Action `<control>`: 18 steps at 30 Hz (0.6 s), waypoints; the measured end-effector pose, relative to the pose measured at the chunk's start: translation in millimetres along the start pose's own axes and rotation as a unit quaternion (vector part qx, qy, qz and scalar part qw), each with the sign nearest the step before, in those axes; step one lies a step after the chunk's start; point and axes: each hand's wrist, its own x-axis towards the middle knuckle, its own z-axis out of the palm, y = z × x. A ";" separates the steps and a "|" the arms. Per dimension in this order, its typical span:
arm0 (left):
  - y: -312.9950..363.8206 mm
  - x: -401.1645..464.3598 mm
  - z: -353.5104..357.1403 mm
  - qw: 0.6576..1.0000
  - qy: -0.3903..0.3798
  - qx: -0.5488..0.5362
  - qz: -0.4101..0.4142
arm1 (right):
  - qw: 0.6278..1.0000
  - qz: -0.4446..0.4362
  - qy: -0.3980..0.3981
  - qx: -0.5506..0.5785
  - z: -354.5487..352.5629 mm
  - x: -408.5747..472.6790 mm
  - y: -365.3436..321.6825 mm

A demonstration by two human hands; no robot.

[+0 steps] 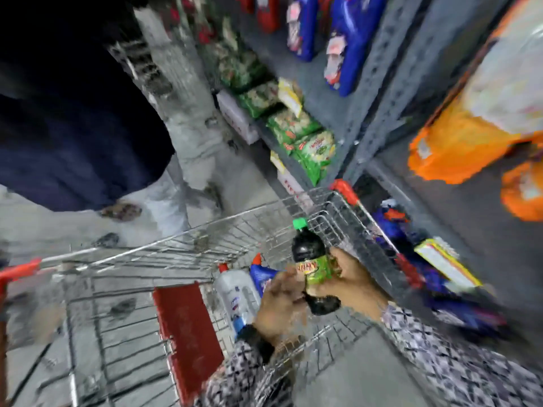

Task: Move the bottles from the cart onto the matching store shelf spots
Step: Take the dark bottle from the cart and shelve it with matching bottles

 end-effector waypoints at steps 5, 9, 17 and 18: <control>56.5 -154.6 82.1 0.973 -0.115 0.117 0.163 | 0.971 -0.156 0.098 0.153 -44.2 -186.2 -56.5; 49.1 -262.1 144.3 0.919 -0.238 0.177 0.261 | 0.923 -0.262 0.194 0.203 -68.3 -331.3 -44.1; -37.3 -359.0 236.2 0.860 -0.399 0.190 0.256 | 0.838 -0.296 0.357 0.288 -78.7 -492.8 45.1; -45.3 -361.9 241.4 0.854 -0.410 0.195 0.253 | 0.836 -0.298 0.362 0.287 -79.6 -502.7 52.5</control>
